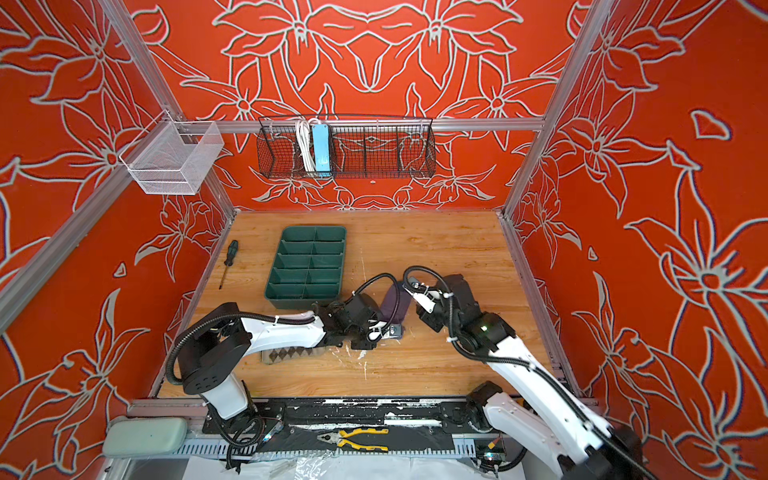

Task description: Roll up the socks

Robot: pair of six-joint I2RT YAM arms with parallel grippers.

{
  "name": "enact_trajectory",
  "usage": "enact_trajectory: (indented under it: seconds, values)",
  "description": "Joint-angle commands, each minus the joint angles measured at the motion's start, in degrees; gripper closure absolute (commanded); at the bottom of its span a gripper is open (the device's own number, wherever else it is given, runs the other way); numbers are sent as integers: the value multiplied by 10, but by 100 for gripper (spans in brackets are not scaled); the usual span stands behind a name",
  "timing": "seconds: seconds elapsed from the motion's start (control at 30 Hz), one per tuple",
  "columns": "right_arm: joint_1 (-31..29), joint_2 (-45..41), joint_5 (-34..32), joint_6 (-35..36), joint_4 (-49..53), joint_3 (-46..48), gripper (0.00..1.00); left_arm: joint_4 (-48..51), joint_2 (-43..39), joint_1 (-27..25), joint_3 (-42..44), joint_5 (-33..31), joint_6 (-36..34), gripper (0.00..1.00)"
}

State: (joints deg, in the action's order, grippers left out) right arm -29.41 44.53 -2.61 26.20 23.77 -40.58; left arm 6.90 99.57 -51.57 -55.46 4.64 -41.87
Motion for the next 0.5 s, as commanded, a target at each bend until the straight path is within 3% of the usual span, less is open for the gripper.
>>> enact_trajectory:
  seconds: [0.0, 0.1, 0.27, 0.37, 0.47]
  values:
    - [2, -72, -102, -12, -51, 11, 49, 125, 22, 19, -38, 82, 28, 100]
    - [1, -135, -98, 22, -31, 7, 47, 158, 32, 38, -61, 131, 46, 100]
    - [1, -197, 62, 162, 115, -5, 47, 268, 85, 78, -145, 229, 72, 100]
    - [0, -198, 128, 226, 190, 4, 47, 333, 128, 98, -202, 271, 86, 100]
    - [-12, -159, 138, 248, 231, 17, 47, 359, 162, 115, -240, 278, 116, 100]
